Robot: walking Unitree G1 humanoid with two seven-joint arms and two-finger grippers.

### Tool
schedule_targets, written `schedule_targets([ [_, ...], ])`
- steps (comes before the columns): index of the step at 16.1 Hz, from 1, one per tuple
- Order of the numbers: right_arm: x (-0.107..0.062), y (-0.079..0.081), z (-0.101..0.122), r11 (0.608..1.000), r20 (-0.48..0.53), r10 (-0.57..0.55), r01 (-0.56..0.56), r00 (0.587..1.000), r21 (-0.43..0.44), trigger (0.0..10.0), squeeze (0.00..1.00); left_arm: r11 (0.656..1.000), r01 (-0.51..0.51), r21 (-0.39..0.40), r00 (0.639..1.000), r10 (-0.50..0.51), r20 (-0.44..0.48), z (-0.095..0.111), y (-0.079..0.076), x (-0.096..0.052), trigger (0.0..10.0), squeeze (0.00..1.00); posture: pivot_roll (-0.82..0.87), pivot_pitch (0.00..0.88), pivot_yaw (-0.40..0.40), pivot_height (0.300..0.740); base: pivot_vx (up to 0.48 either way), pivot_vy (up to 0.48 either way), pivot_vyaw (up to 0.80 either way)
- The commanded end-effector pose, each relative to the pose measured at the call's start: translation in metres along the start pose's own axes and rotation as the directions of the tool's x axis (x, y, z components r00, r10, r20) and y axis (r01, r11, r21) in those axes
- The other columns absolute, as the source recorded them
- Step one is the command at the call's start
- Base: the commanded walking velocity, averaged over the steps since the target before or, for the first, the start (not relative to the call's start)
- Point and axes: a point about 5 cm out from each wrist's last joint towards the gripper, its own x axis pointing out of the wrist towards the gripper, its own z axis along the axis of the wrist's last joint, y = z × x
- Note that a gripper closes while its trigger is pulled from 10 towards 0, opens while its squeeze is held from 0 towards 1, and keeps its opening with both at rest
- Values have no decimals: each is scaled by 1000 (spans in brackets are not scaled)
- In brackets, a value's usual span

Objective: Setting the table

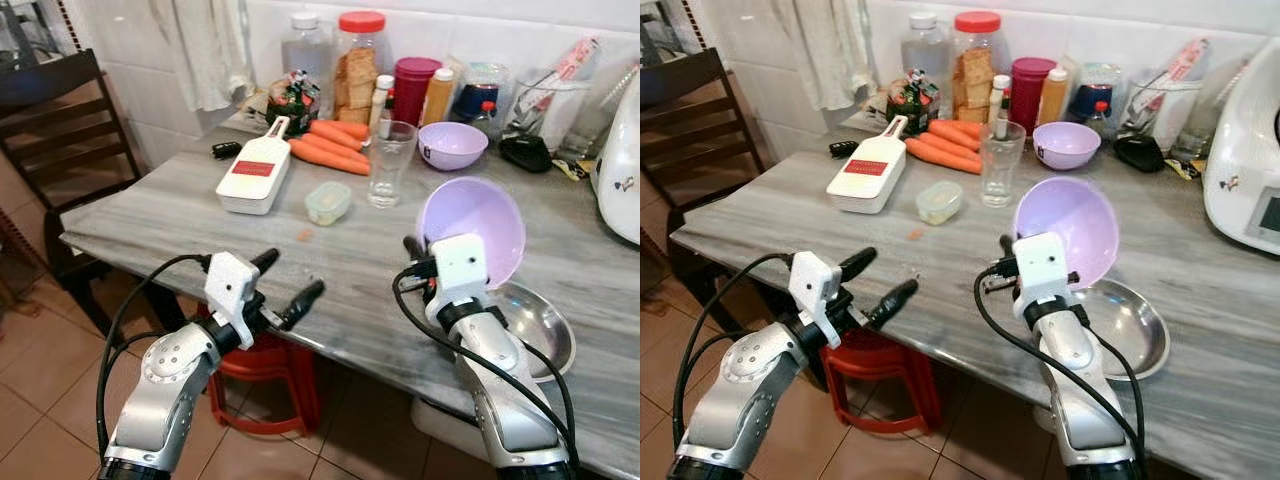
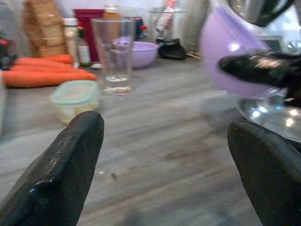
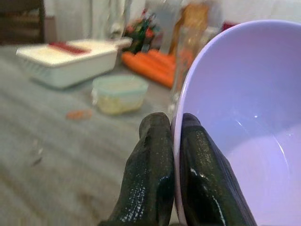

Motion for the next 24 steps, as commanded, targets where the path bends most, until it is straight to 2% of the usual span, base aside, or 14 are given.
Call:
schedule_targets([
  [1, 4, 6, 3, 999, -10, 49, -49, 999, 11, 10000, 0, 1000, 29, 12, 1000, -29, -8, 2, -2, -1, 10000, 0, -1, 0, 19, 740, 0, 0, 0],
  [4, 10, 17, -4, 991, -52, 137, -137, 989, 4, 10000, 0, 998, 69, -4, 998, -69, -9, 2, -7, 1, 10000, 0, -2, 0, 20, 740, 0, 0, 0],
  [10, 14, 29, -11, 976, -102, 218, -218, 971, 10, 10000, 0, 985, 163, -54, 986, -164, -23, -1, -19, -1, 10000, 0, 3, 0, 14, 740, 0, 0, 0],
  [11, 14, 30, -13, 974, -110, 227, -226, 968, 19, 10000, 1000, 984, 169, -55, 985, -171, -29, -2, -21, -2, 10000, 0, 6, 0, 12, 740, 0, 0, 0],
  [16, 15, 26, -16, 978, -122, 209, -209, 970, 15, 10000, 1000, 983, 171, -59, 984, -174, -48, -4, -19, -5, 10000, 0, 16, 0, 6, 740, 0, 0, 0],
  [19, 14, 18, -19, 984, -135, 177, -177, 975, 17, 10000, 1000, 982, 174, -77, 983, -178, -51, -4, -21, -6, 10000, 0, 12, 0, 19, 740, 0, 0, 0],
  [24, 9, 4, -19, 996, -134, 91, -87, 987, 34, 10000, 1000, 971, 222, -86, 974, -226, -33, 5, -29, 4, 10000, 0, -3, 0, 56, 740, 0, 0, 0],
])
